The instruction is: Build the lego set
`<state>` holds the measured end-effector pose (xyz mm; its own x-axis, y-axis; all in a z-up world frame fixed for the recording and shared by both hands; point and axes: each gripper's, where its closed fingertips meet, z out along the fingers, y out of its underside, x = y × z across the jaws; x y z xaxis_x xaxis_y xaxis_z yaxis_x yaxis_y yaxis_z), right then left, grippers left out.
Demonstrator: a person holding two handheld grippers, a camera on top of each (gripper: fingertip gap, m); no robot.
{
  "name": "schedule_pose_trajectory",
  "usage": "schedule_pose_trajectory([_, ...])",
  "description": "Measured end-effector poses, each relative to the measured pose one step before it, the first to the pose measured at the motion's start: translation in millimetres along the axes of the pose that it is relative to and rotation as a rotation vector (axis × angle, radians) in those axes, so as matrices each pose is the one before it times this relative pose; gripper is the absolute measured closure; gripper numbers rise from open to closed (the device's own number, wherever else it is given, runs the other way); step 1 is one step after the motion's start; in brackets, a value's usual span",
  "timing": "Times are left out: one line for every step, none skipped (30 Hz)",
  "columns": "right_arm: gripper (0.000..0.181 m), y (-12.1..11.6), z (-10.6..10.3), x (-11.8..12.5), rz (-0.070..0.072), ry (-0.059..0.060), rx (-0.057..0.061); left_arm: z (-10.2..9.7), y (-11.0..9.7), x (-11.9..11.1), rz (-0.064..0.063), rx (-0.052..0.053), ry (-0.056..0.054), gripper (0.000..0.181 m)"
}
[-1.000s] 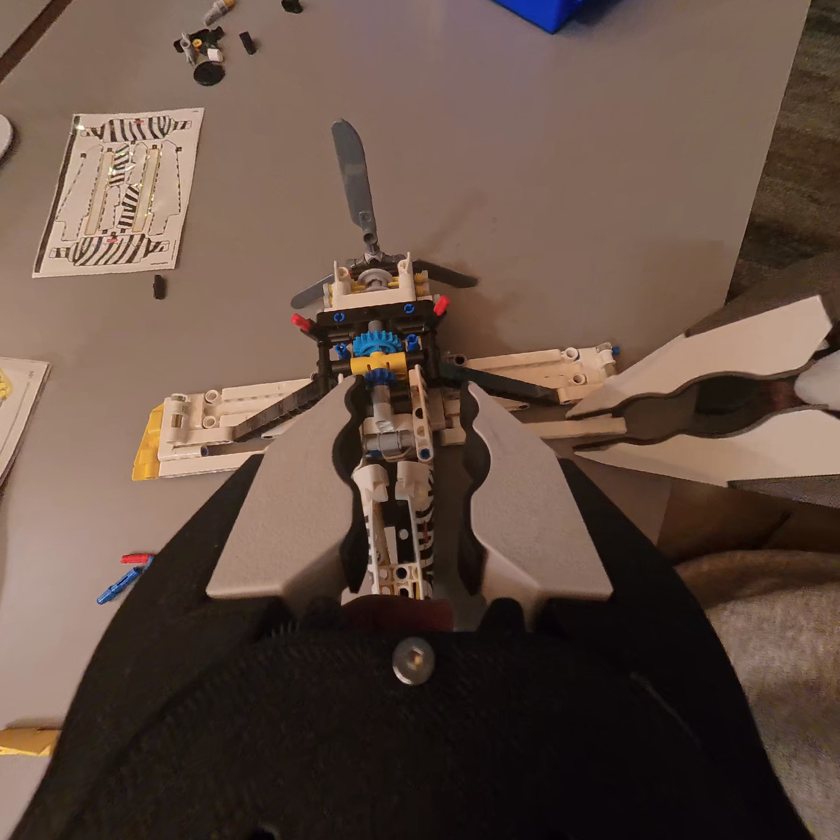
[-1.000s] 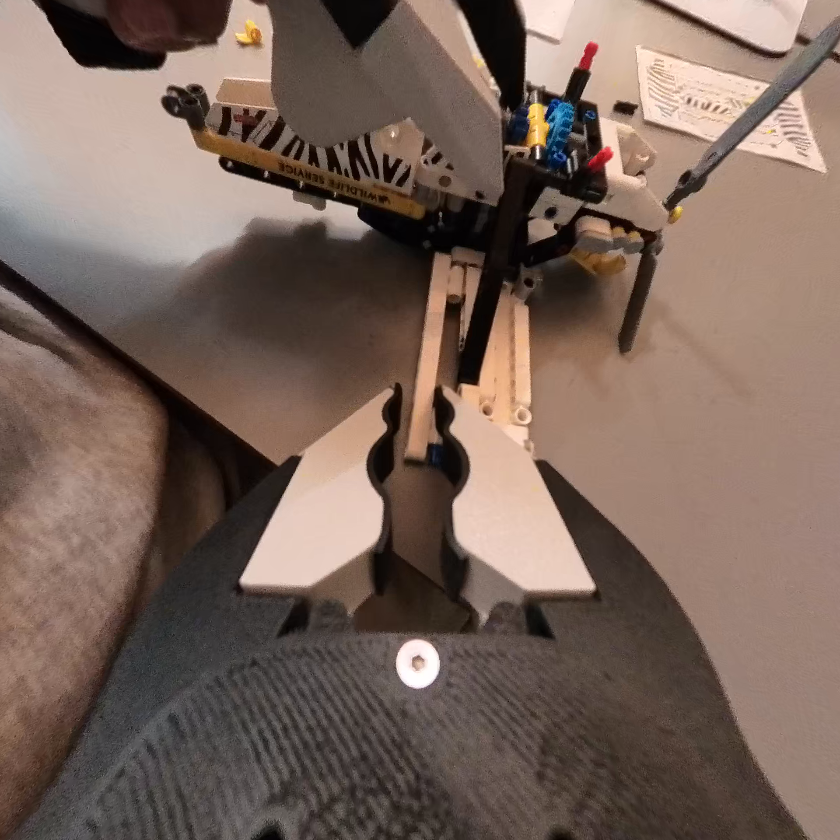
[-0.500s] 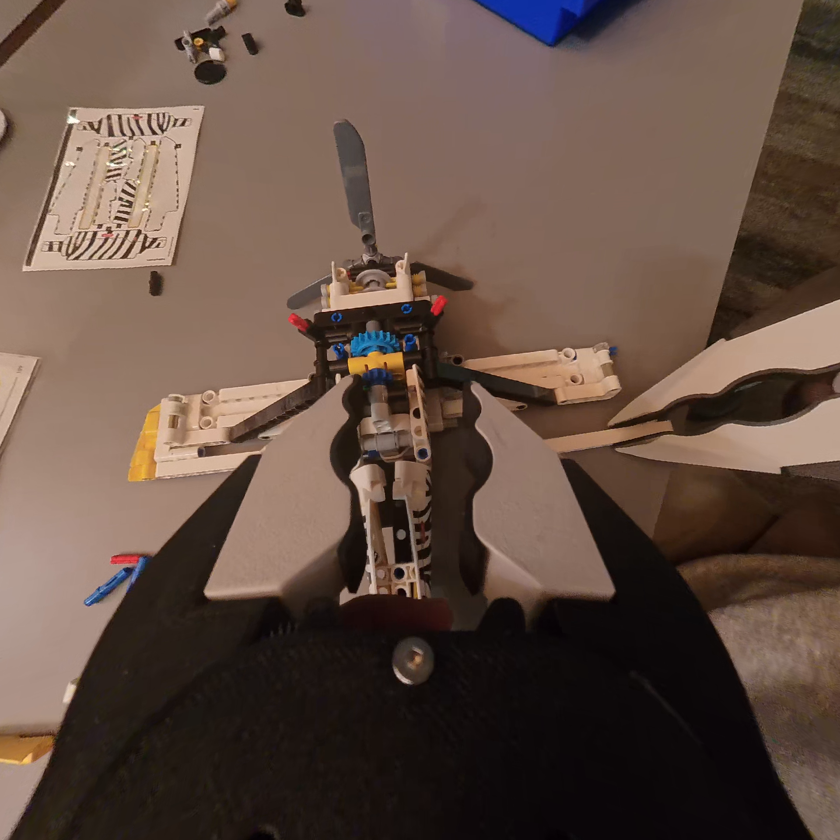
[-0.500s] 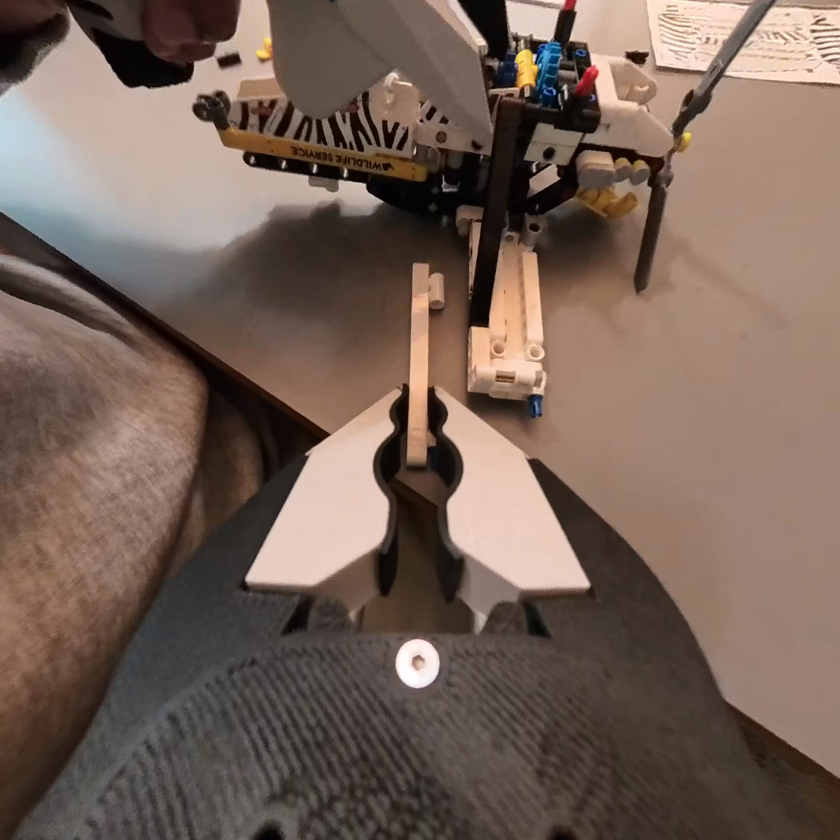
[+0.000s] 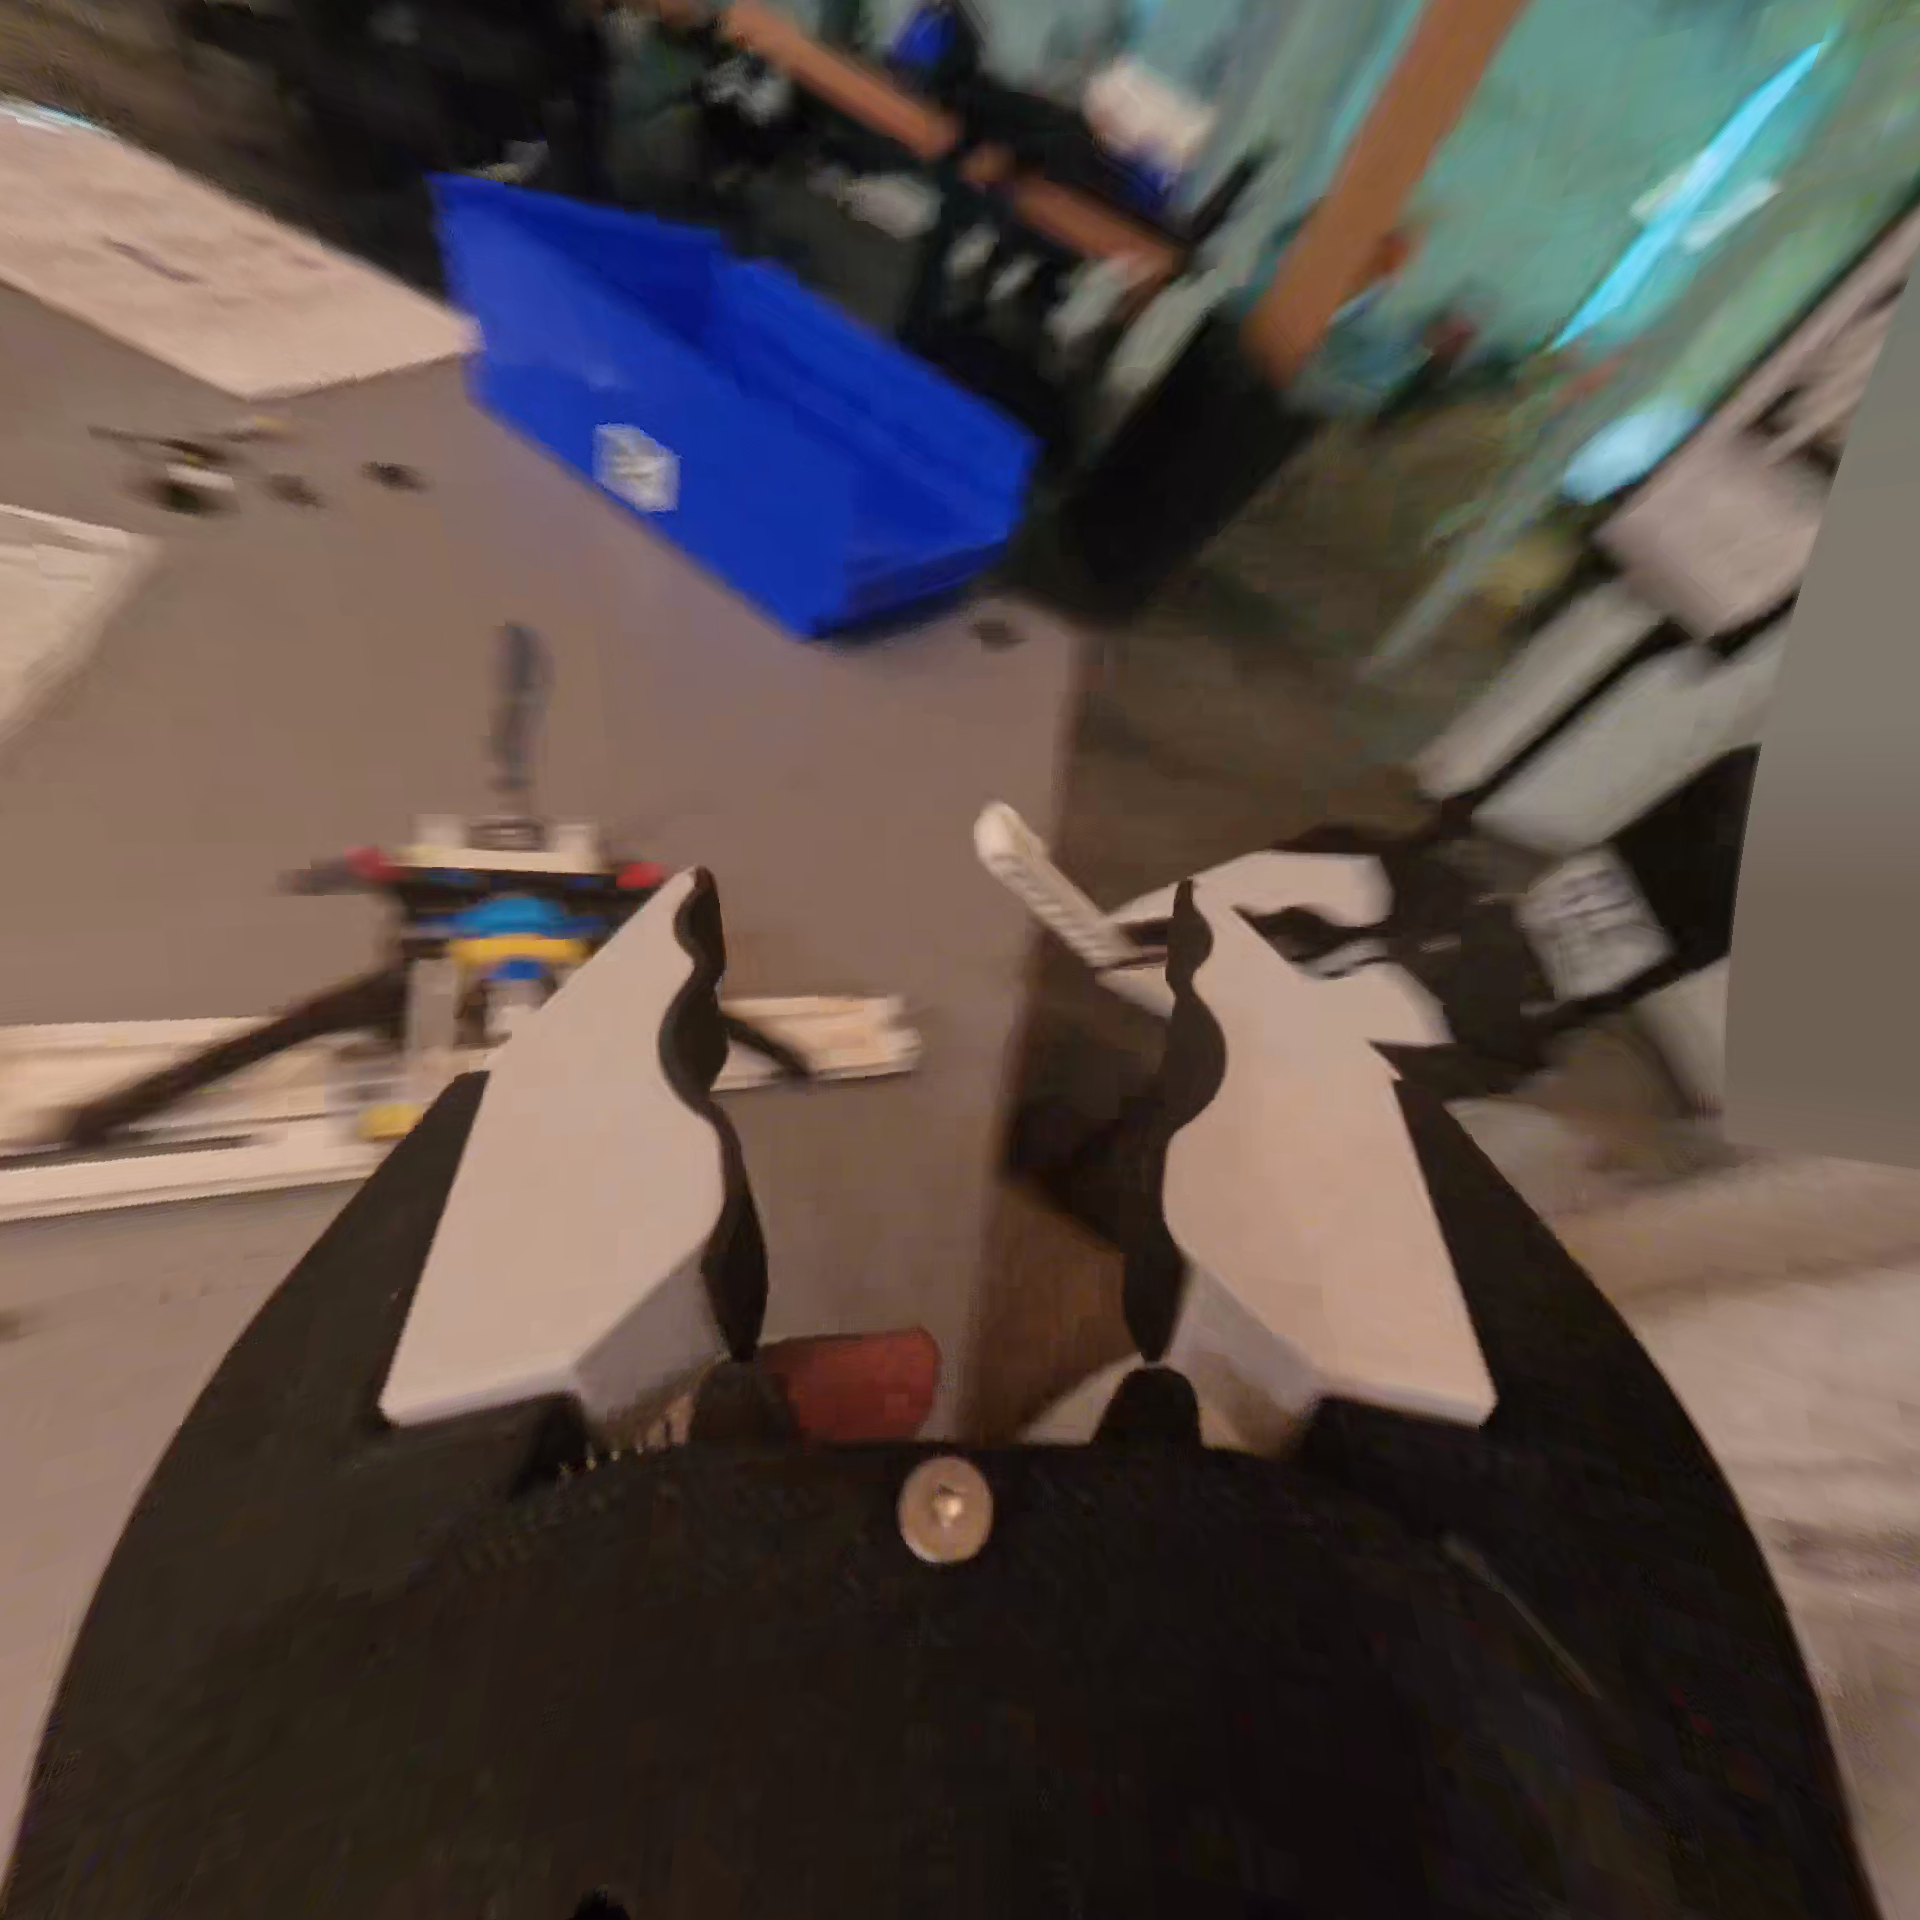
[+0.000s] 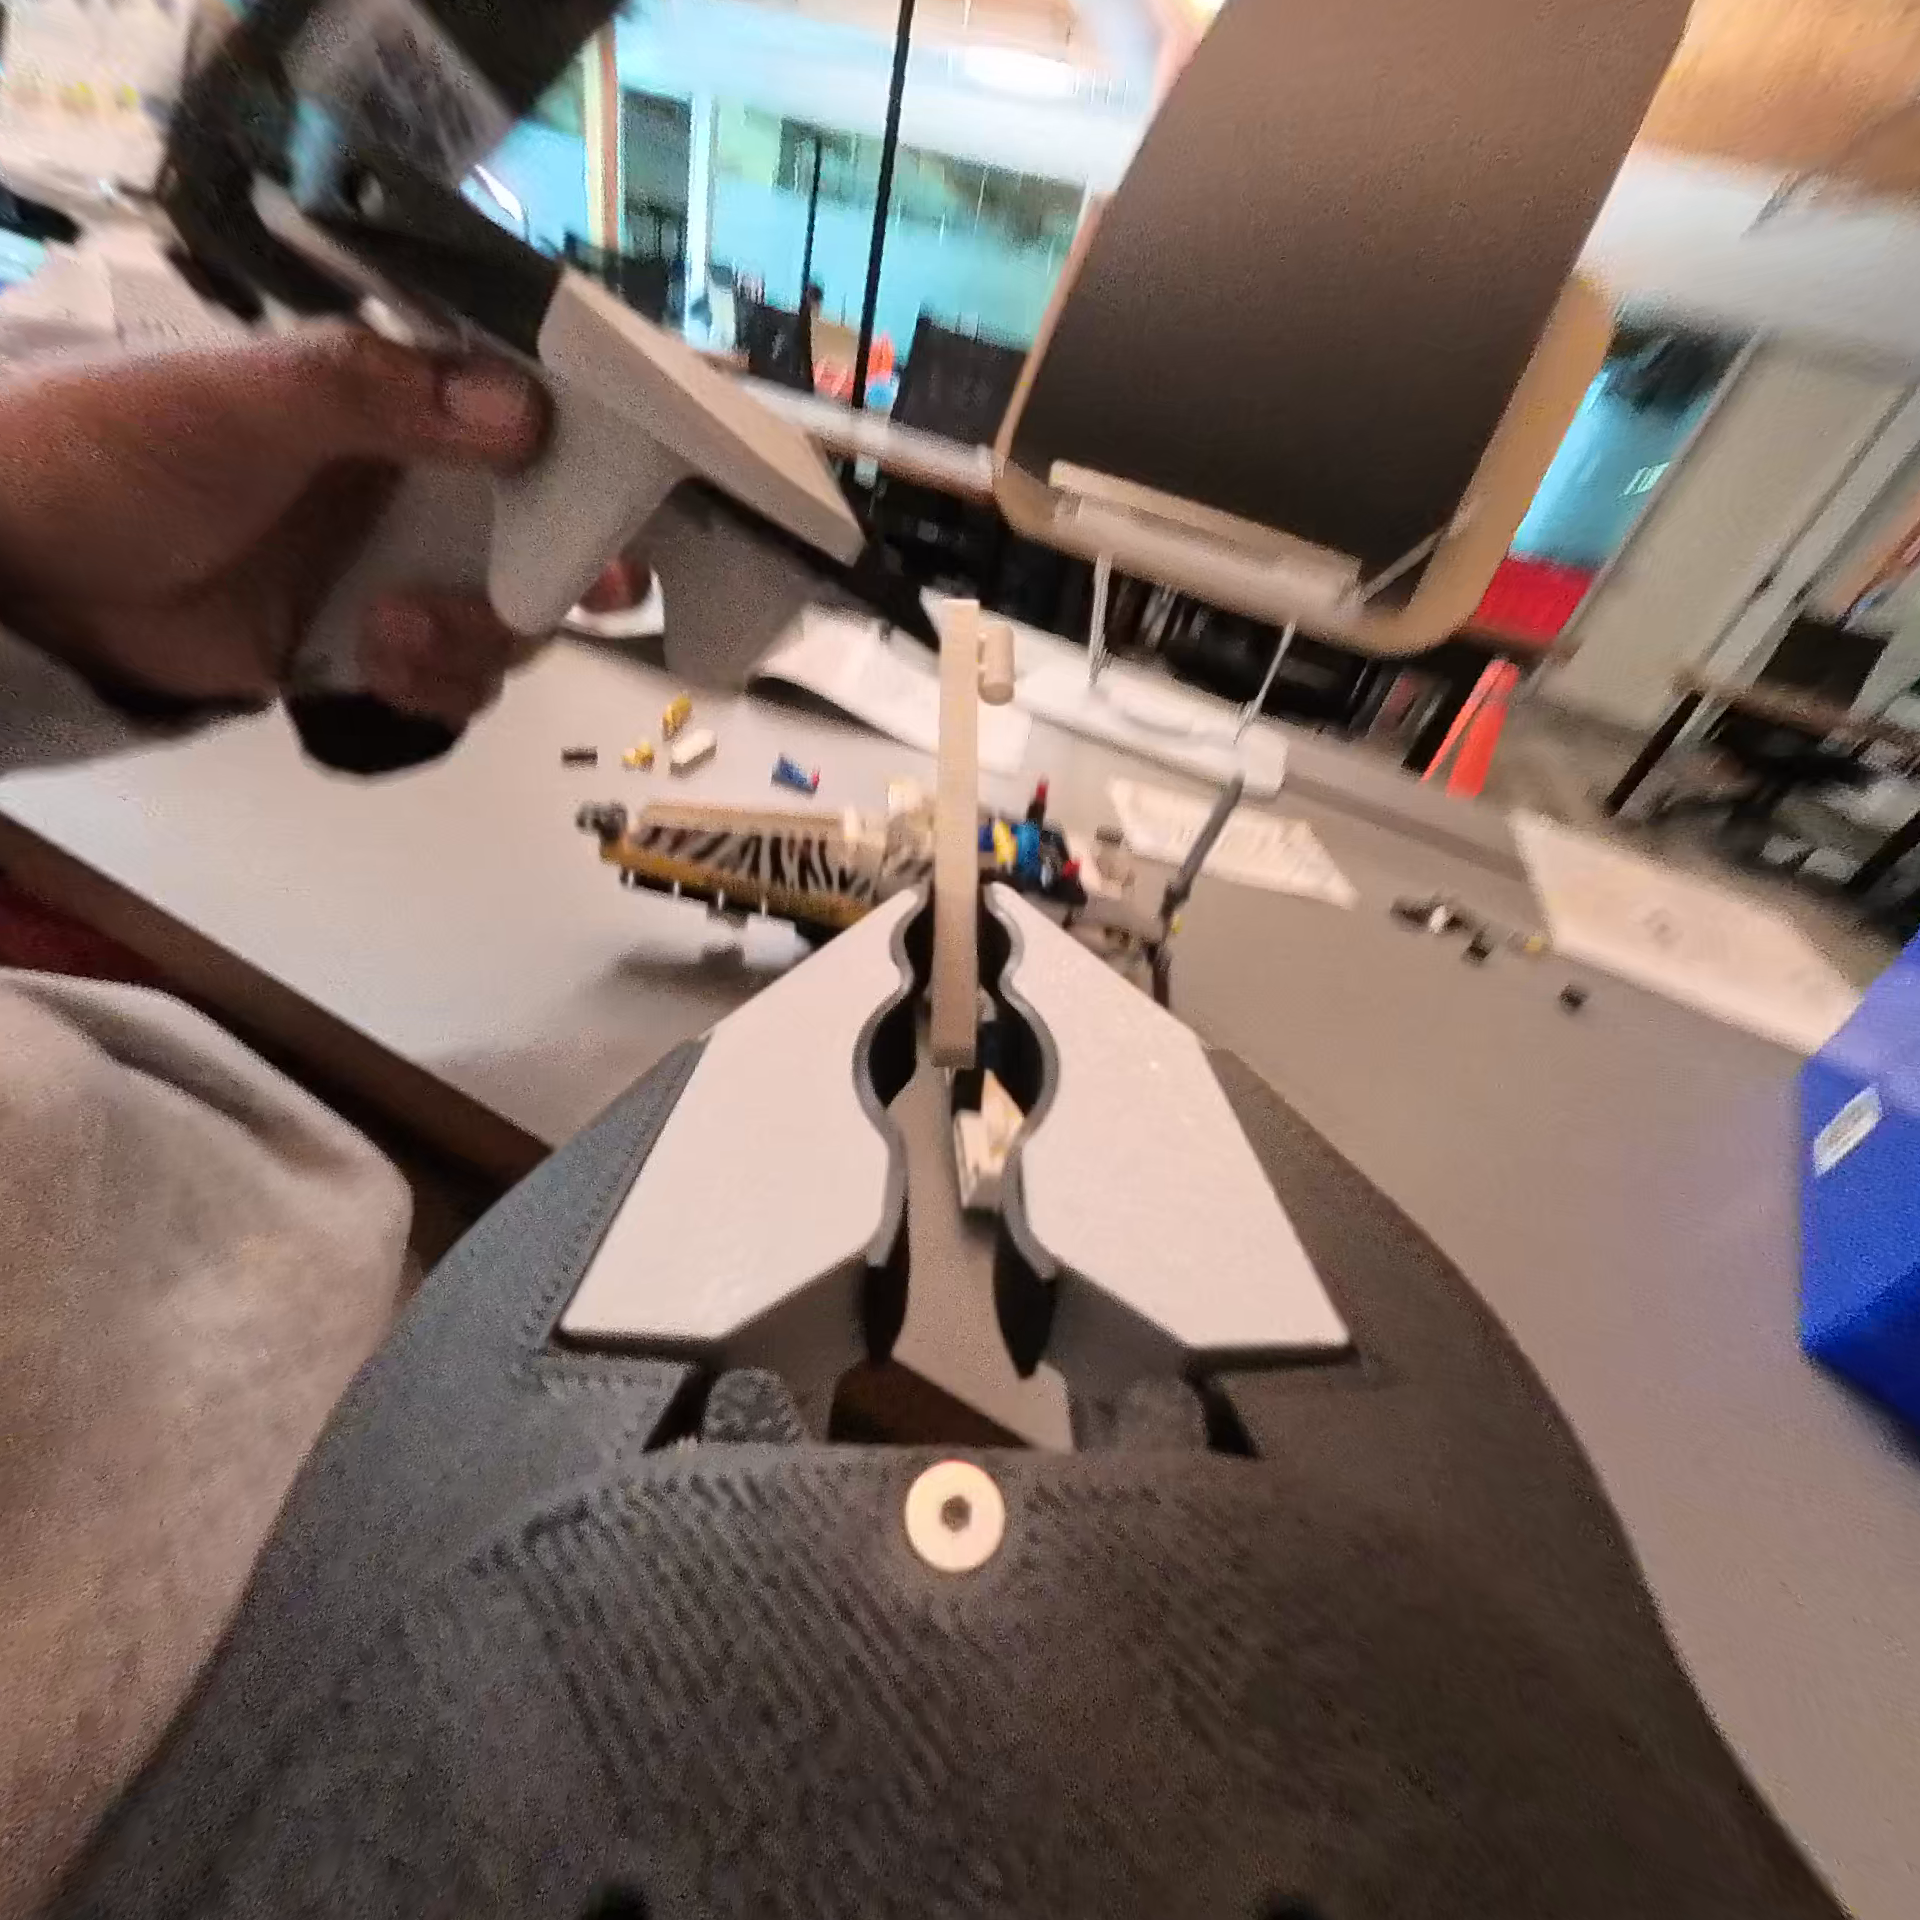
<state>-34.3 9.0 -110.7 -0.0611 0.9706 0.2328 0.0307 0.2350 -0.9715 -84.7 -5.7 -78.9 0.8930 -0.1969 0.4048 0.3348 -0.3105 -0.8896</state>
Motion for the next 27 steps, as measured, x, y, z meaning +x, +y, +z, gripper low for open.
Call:
schedule_pose_trajectory([0.176,-11.45,-1.39,-3.51,-0.0313,0.0080,0.0474,-1.26,-0.17,17.96,-0.1066,0.0436,0.1374,0.096])
schedule_pose_trajectory([0.176,-9.18,0.25,-5.72,-0.0323,-0.0025,0.0318,0.11,2.10,16.53,-0.1074,0.0300,0.1368,0.097])
schedule_pose_trajectory([0.176,-7.73,1.14,-6.86,-0.0373,-0.0059,0.0224,0.47,3.36,12.90,-0.0976,0.0205,0.1186,0.098])
schedule_pose_trajectory([0.176,-7.48,1.39,-6.66,-0.0440,-0.0016,0.0202,0.04,3.83,9.59,-0.0738,0.0170,0.0937,0.104])
schedule_pose_trajectory([0.176,-7.49,1.46,-5.71,-0.0481,0.0058,0.0199,-0.94,3.23,7.55,-0.0453,0.0220,0.0685,0.119])
schedule_pose_trajectory([0.176,-7.52,1.51,-5.34,-0.0460,0.0081,0.0192,-2.22,1.89,8.27,-0.0192,0.0279,0.0591,0.141])
schedule_pose_trajectory([0.176,-7.89,1.26,-5.95,-0.0390,0.0030,0.0200,-3.40,0.58,7.85,-0.0065,0.0302,0.0429,0.147])
schedule_pose_trajectory([0.176,-7.98,0.58,-5.40,-0.0322,0.0041,0.0202,-4.55,-2.15,4.88,0.0028,0.0384,0.0119,0.154])
schedule_pose_trajectory([0.175,-7.90,0.42,-5.63,-0.0291,-0.0018,0.0209,-4.64,-0.76,5.66,0.0173,0.0209,0.0092,0.161])
schedule_pose_trajectory([0.174,-7.44,0.28,-5.99,-0.0275,-0.0082,0.0208,-4.21,0.92,5.10,0.0279,0.0063,-0.0010,0.168])
schedule_pose_trajectory([0.173,-8.19,-0.42,-6.22,-0.0247,-0.0138,0.0284,-4.30,1.13,4.13,0.0427,0.0053,-0.0113,0.174])
schedule_pose_trajectory([0.175,-8.32,-1.55,-5.10,-0.0153,-0.0126,0.0306,-4.44,1.04,5.17,0.0536,0.0074,-0.0068,0.177])
schedule_pose_trajectory([0.181,-7.35,-2.57,-2.21,-0.0028,-0.0023,0.0275,-5.11,-1.85,7.47,0.0467,0.0269,0.0087,0.177])
schedule_pose_trajectory([0.181,-7.89,-3.57,0.83,0.0125,0.0080,0.0383,-5.95,-5.70,6.24,0.0430,0.0455,0.0030,0.177])
schedule_pose_trajectory([0.181,-8.34,-4.31,2.88,0.0308,0.0118,0.0474,-5.37,-6.34,6.36,0.0510,0.0386,0.0117,0.177])
schedule_pose_trajectory([0.181,-7.54,-4.27,3.90,0.0509,0.0084,0.0448,-4.20,-4.25,6.00,0.0536,0.0153,0.0172,0.177])
schedule_pose_trajectory([0.181,-5.75,-3.24,3.53,0.0684,-0.0043,0.0338,-3.71,-2.59,5.09,0.0552,0.0048,0.0141,0.177])
schedule_pose_trajectory([0.181,-3.23,-1.89,3.29,0.0855,-0.0141,0.0165,-3.20,-1.69,5.10,0.0517,0.0023,0.0130,0.177])
schedule_pose_trajectory([0.180,-1.06,-0.34,2.61,0.0973,-0.0227,0.0035,-2.80,-1.28,3.36,0.0397,0.0003,0.0011,0.177])
schedule_pose_trajectory([0.175,0.35,0.98,1.02,0.1021,-0.0345,-0.0033,-2.44,-1.39,1.96,0.0277,0.0010,-0.0068,0.177])
schedule_pose_trajectory([0.170,2.24,2.33,-0.20,0.0992,-0.0415,-0.0122,-2.14,-2.51,3.47,0.0189,0.0079,0.0054,0.177])
schedule_pose_trajectory([0.165,3.78,3.62,-1.08,0.0876,-0.0447,-0.0186,-1.84,-2.34,2.96,0.0106,0.0064,0.0032,0.177])
schedule_pose_trajectory([0.161,4.39,4.50,-1.36,0.0747,-0.0423,-0.0185,-1.42,-1.55,1.62,0.0111,0.0012,-0.0056,0.177])
schedule_pose_trajectory([0.159,4.38,5.00,-1.53,0.0623,-0.0411,-0.0142,-1.25,-1.10,1.56,0.0135,0.0013,-0.0071,0.177])
schedule_pose_trajectory([0.159,3.34,5.14,-1.91,0.0528,-0.0427,-0.0053,-1.26,-0.85,0.59,0.0132,0.0023,-0.0137,0.177])
schedule_pose_trajectory([0.160,2.56,4.76,-1.43,0.0459,-0.0384,0.0018,-1.30,-0.84,0.78,0.0096,0.0047,-0.0115,0.177])
schedule_pose_trajectory([0.162,1.99,4.39,-0.77,0.0387,-0.0354,0.0056,-1.41,-0.74,0.87,0.0022,0.0070,-0.0069,0.177])
